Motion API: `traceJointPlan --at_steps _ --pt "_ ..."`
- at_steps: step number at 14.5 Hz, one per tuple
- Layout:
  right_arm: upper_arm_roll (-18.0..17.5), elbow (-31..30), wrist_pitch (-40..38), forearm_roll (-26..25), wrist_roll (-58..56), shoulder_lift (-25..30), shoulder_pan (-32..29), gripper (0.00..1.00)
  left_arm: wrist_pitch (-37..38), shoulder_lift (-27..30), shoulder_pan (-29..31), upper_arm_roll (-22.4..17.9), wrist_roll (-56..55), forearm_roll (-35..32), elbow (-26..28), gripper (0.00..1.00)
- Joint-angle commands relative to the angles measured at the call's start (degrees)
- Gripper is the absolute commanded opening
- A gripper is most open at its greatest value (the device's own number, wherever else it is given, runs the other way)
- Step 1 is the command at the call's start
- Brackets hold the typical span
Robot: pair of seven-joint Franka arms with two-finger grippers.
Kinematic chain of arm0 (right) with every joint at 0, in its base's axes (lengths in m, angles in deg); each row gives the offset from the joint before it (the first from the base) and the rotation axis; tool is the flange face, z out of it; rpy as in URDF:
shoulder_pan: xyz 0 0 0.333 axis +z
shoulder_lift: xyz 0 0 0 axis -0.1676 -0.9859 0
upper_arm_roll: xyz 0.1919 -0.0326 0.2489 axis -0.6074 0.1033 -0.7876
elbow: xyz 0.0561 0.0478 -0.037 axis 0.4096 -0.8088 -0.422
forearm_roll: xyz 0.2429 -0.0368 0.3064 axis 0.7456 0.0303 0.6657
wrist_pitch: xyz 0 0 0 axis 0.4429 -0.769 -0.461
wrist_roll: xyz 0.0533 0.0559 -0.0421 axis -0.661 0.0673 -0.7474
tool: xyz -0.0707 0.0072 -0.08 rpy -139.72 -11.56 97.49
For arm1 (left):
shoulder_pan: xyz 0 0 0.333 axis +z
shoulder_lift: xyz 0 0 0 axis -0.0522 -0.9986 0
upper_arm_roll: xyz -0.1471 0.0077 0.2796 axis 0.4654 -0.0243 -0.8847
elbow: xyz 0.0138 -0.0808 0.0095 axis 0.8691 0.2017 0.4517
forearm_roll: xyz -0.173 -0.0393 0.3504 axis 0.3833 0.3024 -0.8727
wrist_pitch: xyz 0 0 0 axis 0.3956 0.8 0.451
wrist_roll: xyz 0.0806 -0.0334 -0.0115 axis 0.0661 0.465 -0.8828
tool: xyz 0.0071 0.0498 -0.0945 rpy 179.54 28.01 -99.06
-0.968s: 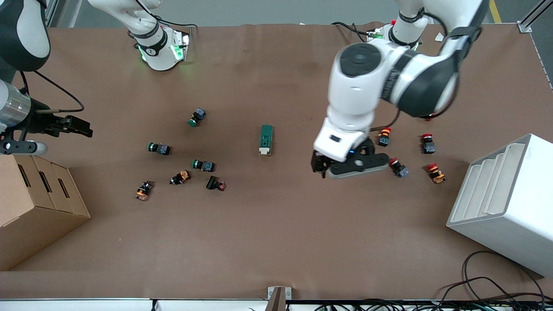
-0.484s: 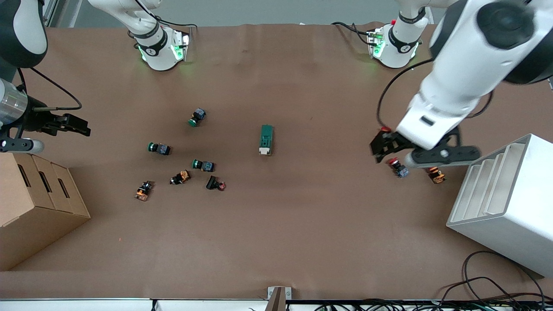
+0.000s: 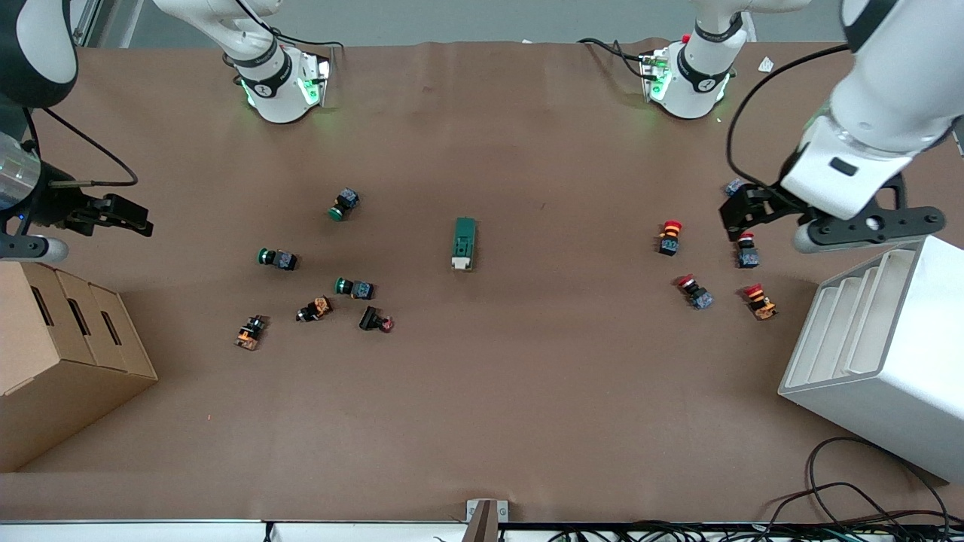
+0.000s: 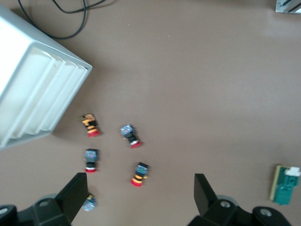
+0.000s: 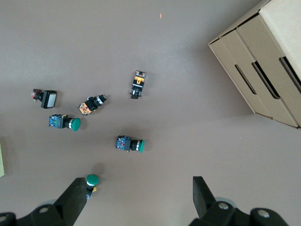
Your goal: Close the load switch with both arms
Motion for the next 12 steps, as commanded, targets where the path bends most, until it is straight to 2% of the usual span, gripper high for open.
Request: traceJointPlan --at_steps 1,3,6,12 --pt "-1.1 0.1 -0.2 -1.2 0.3 1.2 -1.0 1.00 0.2 5.3 0.9 -2.9 6.5 4.4 5.4 1.00" --pt "-1.0 3.6 -1.6 -1.0 0.2 0.4 -1.3 1.00 0.2 8.1 0.9 -5.0 10.1 6.2 8.8 1.00" --pt "-1.0 8.4 -4.9 -0.8 0.2 -2.3 -1.4 1.00 0.0 11.4 0.9 -5.8 14.0 6.3 13.2 1.00" --pt "-1.2 8.7 -8.4 -0.2 0.4 -2.3 -0.9 1.00 -1.4 19.2 2.7 -5.7 16.3 6.3 22.7 1.00"
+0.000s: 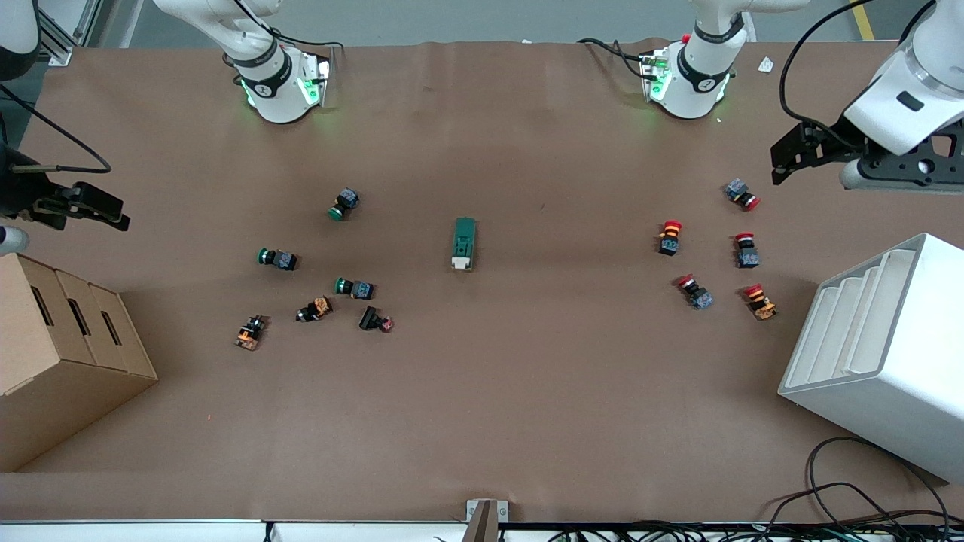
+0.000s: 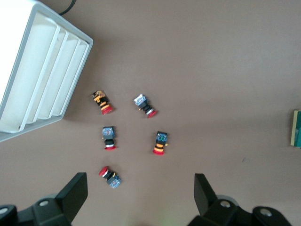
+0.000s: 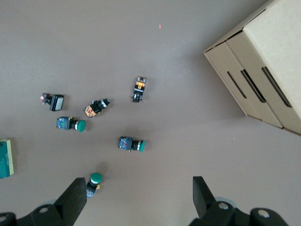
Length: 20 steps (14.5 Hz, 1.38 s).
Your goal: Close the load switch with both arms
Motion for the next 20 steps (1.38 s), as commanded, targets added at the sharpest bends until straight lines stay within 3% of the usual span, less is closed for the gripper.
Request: traceJointPlan --at_steps 1,9,20 --pt "-0.9 1.2 -4.0 -0.2 0.4 -0.4 -0.7 1.00 -1.6 4.4 1.5 0.1 2.1 1.0 4.9 1.00" --pt "-0.9 0.7 -8.3 0.6 0.5 1.3 -0.7 1.00 -1.3 1.4 2.1 0.1 1.8 2.8 0.9 1.00" --pt "-0.4 -2.7 -8.1 0.5 0.4 11.5 -0.5 1.00 1.2 1.5 2.0 0.3 1.2 2.6 0.7 1.00"
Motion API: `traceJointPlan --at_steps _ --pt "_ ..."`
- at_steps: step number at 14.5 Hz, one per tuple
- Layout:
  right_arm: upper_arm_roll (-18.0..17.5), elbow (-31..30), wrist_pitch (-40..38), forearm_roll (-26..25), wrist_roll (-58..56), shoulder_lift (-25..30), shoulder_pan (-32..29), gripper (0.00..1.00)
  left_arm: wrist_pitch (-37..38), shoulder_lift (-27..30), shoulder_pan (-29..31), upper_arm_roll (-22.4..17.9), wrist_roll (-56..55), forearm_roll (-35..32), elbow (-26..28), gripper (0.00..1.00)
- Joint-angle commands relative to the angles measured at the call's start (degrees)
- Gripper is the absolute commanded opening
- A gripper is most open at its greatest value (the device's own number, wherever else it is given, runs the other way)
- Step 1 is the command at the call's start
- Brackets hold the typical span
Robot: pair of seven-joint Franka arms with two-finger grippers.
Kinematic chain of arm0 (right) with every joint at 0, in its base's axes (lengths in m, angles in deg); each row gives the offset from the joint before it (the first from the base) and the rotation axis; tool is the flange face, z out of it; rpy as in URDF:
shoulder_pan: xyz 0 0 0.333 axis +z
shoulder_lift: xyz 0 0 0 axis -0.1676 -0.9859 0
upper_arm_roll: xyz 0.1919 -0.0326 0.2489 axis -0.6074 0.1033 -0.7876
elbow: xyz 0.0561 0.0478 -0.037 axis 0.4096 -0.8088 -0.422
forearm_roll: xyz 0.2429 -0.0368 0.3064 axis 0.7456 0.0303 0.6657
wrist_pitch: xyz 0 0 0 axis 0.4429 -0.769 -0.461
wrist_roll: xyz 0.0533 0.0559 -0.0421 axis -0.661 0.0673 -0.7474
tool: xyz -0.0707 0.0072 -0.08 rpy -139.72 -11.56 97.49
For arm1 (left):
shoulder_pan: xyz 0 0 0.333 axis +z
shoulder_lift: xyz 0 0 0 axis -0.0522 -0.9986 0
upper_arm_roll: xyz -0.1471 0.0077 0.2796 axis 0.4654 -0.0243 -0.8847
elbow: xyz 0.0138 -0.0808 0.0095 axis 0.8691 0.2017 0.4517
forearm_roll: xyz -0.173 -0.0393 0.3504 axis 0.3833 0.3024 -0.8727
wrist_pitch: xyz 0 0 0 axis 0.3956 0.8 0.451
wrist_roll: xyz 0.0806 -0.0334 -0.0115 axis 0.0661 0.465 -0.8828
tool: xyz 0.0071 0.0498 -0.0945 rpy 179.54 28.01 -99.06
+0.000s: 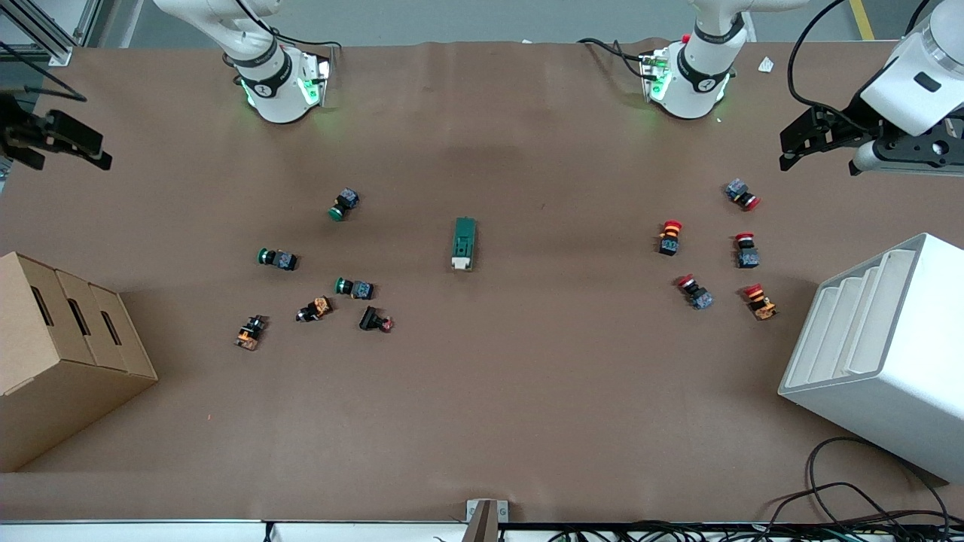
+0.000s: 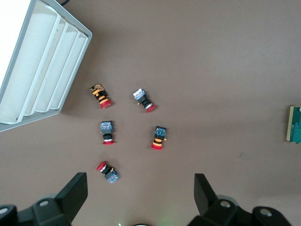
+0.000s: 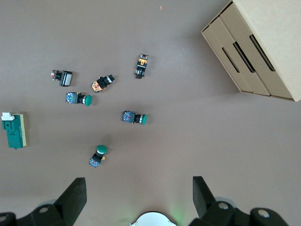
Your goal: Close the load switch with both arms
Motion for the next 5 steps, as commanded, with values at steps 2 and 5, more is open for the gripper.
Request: traceJointPlan --at_steps 2,5 --pt "-0.1 -2.9 0.9 0.5 0.3 2.9 -0.5 1.00 1.2 -0.4 0.5 0.2 0.4 0.9 -1.3 1.00" --pt "0.1 -2.9 0.7 0.5 0.6 2.9 -0.5 1.00 1.2 -0.5 0.6 0.1 0.7 0.9 -1.4 1.00"
